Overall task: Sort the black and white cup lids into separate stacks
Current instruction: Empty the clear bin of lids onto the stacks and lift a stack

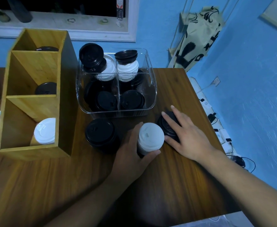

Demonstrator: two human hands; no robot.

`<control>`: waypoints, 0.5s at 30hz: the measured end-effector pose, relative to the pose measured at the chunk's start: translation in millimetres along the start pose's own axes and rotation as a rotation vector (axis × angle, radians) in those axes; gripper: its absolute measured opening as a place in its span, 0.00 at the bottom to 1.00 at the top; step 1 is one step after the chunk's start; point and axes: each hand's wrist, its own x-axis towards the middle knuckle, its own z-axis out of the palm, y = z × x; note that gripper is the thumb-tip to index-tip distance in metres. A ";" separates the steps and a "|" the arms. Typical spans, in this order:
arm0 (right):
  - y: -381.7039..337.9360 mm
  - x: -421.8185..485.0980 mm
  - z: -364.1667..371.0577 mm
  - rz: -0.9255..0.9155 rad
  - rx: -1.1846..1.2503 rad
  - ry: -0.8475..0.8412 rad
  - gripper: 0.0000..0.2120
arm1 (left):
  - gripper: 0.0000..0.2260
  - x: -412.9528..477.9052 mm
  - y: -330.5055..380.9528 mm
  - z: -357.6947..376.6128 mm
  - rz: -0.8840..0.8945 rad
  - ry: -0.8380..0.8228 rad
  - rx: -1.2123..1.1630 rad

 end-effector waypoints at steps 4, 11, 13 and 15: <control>4.7 0.2 -8.2 -0.018 0.040 -0.084 0.39 | 0.40 -1.1 -0.5 0.2 -0.010 0.003 -0.006; -18.7 54.8 -58.3 0.024 0.278 0.247 0.27 | 0.43 -0.8 -4.7 0.9 -0.067 0.044 -0.040; -28.8 90.6 -73.2 -0.012 0.266 0.322 0.24 | 0.44 -1.3 -6.3 1.7 -0.095 0.055 -0.054; -39.6 130.9 -84.5 -0.007 0.270 0.332 0.22 | 0.43 -1.6 -6.7 2.2 -0.101 0.062 -0.061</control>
